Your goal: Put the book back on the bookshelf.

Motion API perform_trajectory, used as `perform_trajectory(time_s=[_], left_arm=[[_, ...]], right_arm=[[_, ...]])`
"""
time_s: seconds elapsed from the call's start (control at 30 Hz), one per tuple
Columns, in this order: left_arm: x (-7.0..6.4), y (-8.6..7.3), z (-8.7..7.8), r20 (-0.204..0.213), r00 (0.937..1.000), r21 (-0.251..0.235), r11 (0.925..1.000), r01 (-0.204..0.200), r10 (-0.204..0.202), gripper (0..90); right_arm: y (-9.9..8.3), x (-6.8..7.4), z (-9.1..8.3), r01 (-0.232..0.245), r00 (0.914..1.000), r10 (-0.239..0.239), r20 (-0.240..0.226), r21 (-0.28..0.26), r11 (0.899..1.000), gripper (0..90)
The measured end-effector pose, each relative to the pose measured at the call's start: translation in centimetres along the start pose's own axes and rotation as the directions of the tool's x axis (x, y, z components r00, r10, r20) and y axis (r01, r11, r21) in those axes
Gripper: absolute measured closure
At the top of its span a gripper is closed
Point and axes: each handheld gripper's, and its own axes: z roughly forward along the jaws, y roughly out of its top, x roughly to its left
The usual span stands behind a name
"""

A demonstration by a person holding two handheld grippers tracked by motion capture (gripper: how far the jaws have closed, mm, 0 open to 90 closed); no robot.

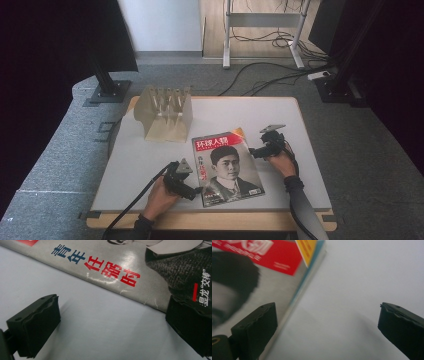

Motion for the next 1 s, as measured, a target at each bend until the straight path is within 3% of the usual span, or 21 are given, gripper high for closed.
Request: perform_trajectory(time_s=[0.03, 0.17, 0.3, 0.37, 0.6, 0.83, 1.0], left_arm=[[0.0, 0.0, 0.0, 0.000, 1.0000, 0.000, 1.0000, 0.000, 0.000, 0.0], [0.0, 0.0, 0.0, 0.000, 1.0000, 0.000, 1.0000, 0.000, 0.000, 0.0], [0.0, 0.0, 0.0, 0.000, 1.0000, 0.000, 1.0000, 0.000, 0.000, 0.0], [0.0, 0.0, 0.0, 0.000, 1.0000, 0.000, 1.0000, 0.000, 0.000, 0.0], [0.0, 0.0, 0.0, 0.000, 1.0000, 0.000, 1.0000, 0.000, 0.000, 0.0], [0.0, 0.0, 0.0, -0.002, 1.0000, 0.002, 1.0000, 0.001, -0.001, 0.0], [0.0, 0.0, 0.0, -0.003, 1.0000, 0.003, 1.0000, 0.003, -0.003, 0.0]], right_arm=[[0.3, 0.4, -0.4, -0.005, 0.9993, 0.004, -0.037, -0.014, 1.000, 3.3], [0.7, 1.1, -0.2, -0.019, 0.9963, 0.018, -0.084, -0.021, 1.000, 6.9], [1.5, 1.9, 1.1, -0.047, 0.9891, 0.044, -0.141, -0.025, 0.999, 13.2], [1.8, 2.2, 1.9, -0.053, 0.9872, 0.049, -0.151, -0.022, 0.998, 15.5], [2.3, 2.2, 3.5, -0.140, 0.9749, 0.133, -0.178, -0.023, 0.990, 23.2], [2.3, 2.4, 3.4, -0.183, 0.9686, 0.178, -0.174, -0.016, 0.983, 25.1], [1.6, 2.2, 2.6, -0.223, 0.9512, 0.215, -0.221, -0.012, 0.975, 31.8]])
